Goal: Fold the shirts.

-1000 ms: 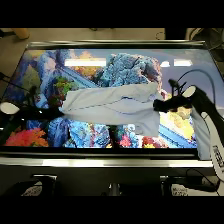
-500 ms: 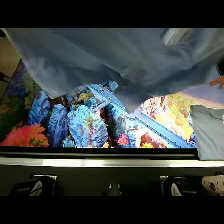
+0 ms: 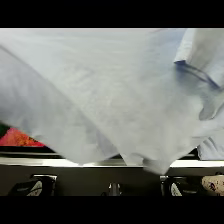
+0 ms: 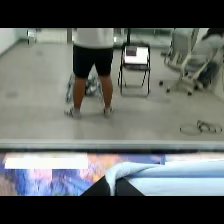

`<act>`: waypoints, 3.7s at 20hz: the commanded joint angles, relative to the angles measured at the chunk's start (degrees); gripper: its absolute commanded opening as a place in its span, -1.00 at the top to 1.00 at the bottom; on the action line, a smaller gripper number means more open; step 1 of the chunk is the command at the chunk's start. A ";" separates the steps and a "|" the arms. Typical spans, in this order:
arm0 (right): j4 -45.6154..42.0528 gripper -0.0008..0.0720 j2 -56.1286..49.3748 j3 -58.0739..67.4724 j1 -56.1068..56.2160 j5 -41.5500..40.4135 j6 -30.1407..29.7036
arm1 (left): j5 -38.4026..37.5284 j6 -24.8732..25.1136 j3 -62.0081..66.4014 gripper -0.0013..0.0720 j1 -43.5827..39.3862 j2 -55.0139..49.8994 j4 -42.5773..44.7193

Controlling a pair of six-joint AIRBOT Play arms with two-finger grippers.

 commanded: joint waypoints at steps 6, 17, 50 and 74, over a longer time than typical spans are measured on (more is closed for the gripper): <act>6.43 0.93 -37.03 0.09 0.00 7.89 5.73 | -1.55 1.40 -22.21 0.89 -0.02 -24.74 1.84; 23.04 -0.42 -50.23 2.73 -4.76 18.47 5.90 | -12.83 0.59 -22.10 -0.82 3.13 -43.76 -18.75; 20.02 0.93 -39.76 -34.27 -14.40 17.84 -10.05 | 8.31 6.47 -60.70 0.91 -11.54 -18.86 -32.74; 19.41 0.93 -10.21 14.08 -14.53 13.79 -5.18 | -14.91 2.60 7.78 0.90 7.08 -5.75 -6.82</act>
